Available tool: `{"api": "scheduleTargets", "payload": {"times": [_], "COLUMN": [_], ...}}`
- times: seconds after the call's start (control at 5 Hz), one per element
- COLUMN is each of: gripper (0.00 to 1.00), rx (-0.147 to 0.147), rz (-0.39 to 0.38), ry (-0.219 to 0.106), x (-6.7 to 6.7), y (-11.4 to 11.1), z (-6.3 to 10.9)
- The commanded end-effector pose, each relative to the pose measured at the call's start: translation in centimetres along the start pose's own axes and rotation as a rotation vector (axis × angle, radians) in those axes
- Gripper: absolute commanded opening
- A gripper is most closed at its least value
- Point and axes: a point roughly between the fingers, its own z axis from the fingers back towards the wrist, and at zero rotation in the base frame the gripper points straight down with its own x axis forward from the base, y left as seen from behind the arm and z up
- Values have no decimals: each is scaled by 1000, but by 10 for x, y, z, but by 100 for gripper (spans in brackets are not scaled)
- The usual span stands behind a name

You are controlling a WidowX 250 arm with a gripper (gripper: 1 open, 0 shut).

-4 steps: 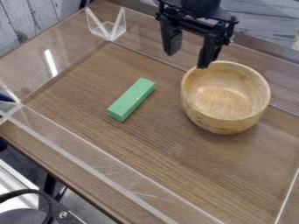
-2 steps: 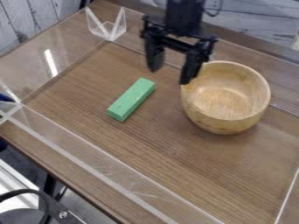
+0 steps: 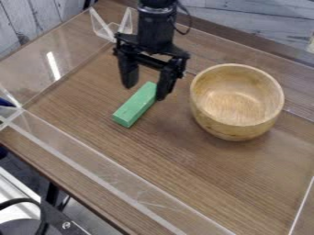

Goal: Put the green block in the brown bowl

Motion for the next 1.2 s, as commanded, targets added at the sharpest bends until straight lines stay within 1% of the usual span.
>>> {"api": "scheduleTargets", "payload": {"times": [0.0, 0.4, 0.6, 0.8, 1.0], "gripper": [100, 100, 100, 100, 100], "rx": [32, -14, -44, -63, -73], "rz": [21, 12, -5, -34, -56], "ry": [-80, -33, -19, -48, -71], "x": [-3, 6, 8, 1, 0], "y": [13, 21, 20, 22, 23], "z": [16, -14, -29, -21, -16]}}
